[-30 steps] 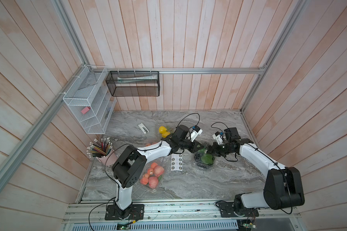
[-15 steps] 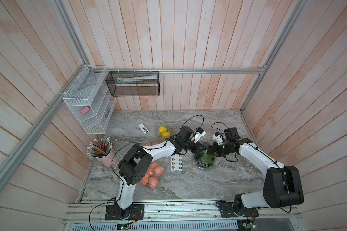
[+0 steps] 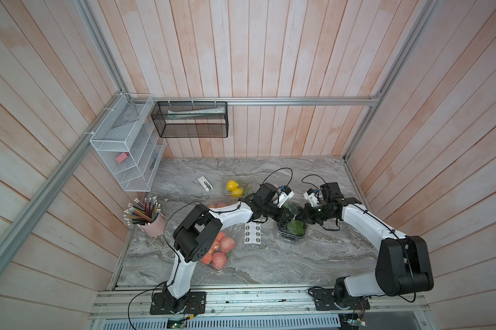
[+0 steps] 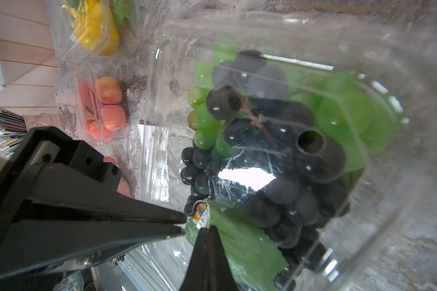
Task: Label fruit boxes
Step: Stick the label on the fruit box.
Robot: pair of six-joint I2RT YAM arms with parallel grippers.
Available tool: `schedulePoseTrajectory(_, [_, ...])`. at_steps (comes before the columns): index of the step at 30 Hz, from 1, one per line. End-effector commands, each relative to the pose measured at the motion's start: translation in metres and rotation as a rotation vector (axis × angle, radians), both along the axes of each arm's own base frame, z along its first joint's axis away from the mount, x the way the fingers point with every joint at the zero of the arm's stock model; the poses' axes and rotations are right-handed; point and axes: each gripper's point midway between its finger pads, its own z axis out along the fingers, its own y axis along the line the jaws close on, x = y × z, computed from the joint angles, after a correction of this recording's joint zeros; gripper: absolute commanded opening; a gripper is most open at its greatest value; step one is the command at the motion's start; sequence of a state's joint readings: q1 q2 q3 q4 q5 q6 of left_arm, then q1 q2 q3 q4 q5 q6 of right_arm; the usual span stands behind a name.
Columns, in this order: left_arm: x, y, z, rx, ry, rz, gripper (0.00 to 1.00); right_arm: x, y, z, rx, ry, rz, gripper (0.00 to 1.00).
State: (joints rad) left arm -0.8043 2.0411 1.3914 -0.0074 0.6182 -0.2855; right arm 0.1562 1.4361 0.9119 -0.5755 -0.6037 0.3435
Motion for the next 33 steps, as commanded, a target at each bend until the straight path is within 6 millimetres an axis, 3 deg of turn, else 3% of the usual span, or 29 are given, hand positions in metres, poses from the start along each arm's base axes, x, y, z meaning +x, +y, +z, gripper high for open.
schedulePoseTrajectory(1, [0.004, -0.009, 0.001, -0.024, -0.003, -0.005, 0.08, 0.001, 0.000, 0.001, 0.007, 0.002, 0.004, 0.00])
schedulePoseTrajectory(19, [0.005, 0.000, -0.029, 0.071, 0.002, 0.008, 0.08, 0.002, 0.001, 0.004, 0.012, -0.005, 0.000, 0.00])
schedulePoseTrajectory(23, [0.004, 0.005, -0.035, 0.109, -0.016, 0.005, 0.07, 0.003, -0.005, 0.009, -0.019, -0.016, -0.014, 0.11])
schedulePoseTrajectory(28, [0.003, 0.009, -0.040, 0.135, -0.020, 0.000, 0.07, 0.003, -0.010, 0.020, -0.038, -0.036, -0.031, 0.19])
schedulePoseTrajectory(31, [0.002, 0.011, -0.042, 0.140, -0.018, 0.002, 0.07, 0.004, -0.014, 0.025, -0.059, -0.045, -0.042, 0.19])
schedulePoseTrajectory(33, [0.002, 0.010, -0.041, 0.137, -0.020, 0.000, 0.07, 0.006, -0.013, 0.031, -0.054, -0.057, -0.042, 0.15])
